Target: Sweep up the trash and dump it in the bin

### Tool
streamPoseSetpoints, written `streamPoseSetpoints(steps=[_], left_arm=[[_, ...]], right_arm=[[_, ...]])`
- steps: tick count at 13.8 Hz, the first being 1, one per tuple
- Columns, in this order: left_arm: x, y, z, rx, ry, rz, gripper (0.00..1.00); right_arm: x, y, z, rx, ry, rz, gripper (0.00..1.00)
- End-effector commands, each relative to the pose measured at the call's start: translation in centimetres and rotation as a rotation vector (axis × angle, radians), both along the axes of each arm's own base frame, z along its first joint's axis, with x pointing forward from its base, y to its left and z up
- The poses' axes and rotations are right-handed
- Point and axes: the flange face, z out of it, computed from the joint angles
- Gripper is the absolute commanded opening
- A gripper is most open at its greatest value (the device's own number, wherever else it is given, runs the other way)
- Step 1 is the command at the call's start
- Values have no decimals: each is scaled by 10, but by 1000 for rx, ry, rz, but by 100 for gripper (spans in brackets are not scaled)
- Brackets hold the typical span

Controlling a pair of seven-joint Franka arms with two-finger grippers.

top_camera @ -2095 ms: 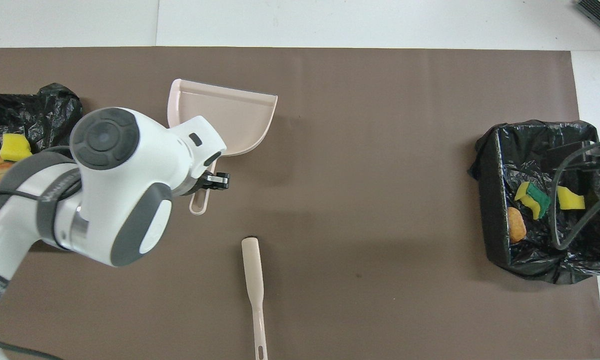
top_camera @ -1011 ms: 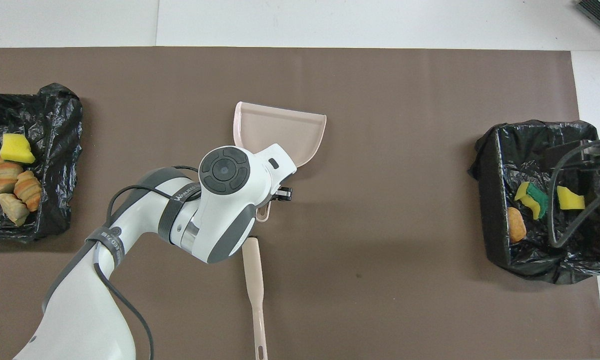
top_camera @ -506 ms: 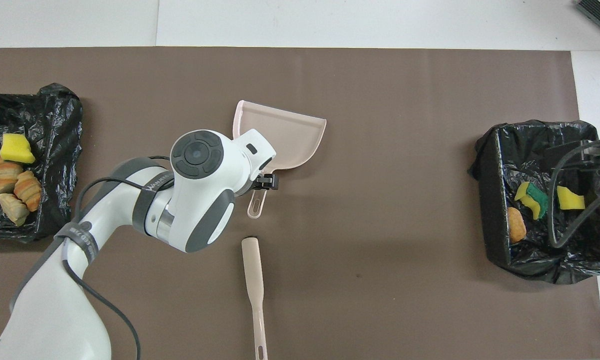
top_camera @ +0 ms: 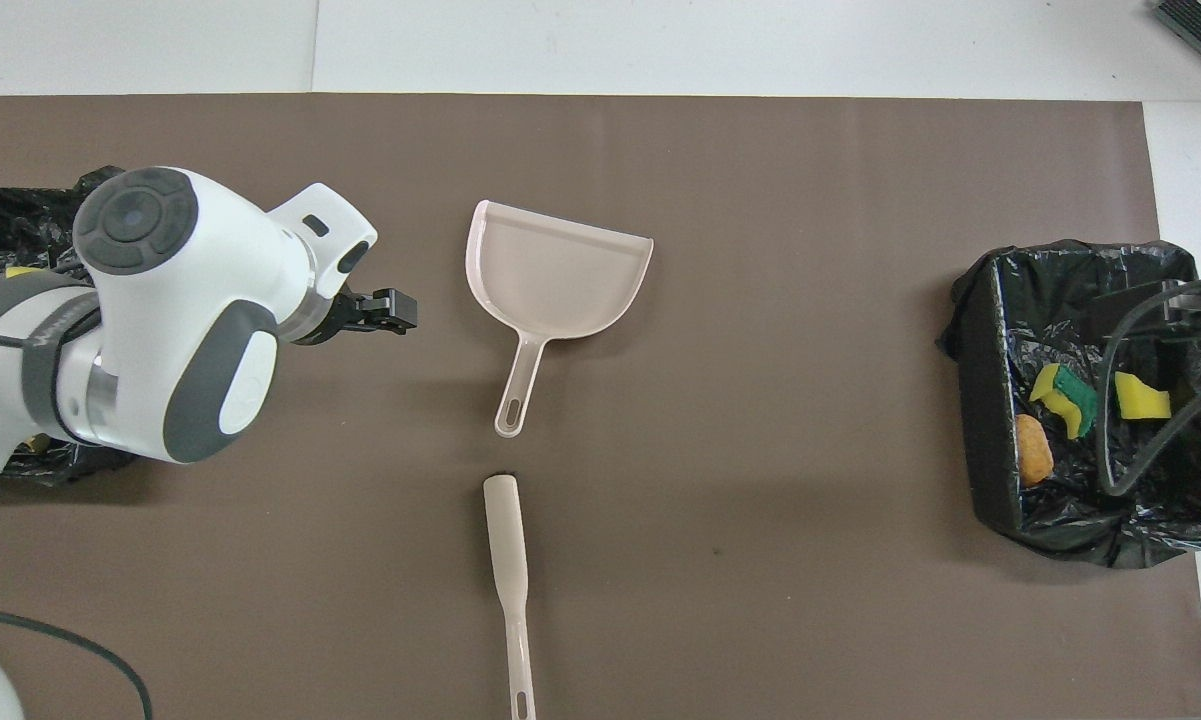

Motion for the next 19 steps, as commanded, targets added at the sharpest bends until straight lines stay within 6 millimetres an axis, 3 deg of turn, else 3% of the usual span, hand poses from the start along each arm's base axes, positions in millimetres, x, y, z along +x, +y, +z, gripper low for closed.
streamPoseSetpoints(steps=[1,4,8,9,12,14,16,19], left_arm=[[-11,42,34,9,25,-30,100],[-18,79,62,19,45,18,100],[-28,138,91,25,45,-68,100],[-28,145,100,25,40,-57,100],[-36,144,157,25,79,-54,100],[-50,144,172,32,91,-36,100],[-52,143,172,36,92,19,100],[-58,146,199,39,68,22,100]], right_arm=[[-6,2,2,13,-2,-21,100],[-6,2,2,13,-3,-23,100],[-6,2,2,13,-3,-23,100],[-6,2,2,13,-3,-23,100],[-5,2,1,13,-1,-23,100],[-6,2,2,13,-1,-23,100],[-6,2,2,13,-2,-23,100],[-6,2,2,13,-3,-21,100]])
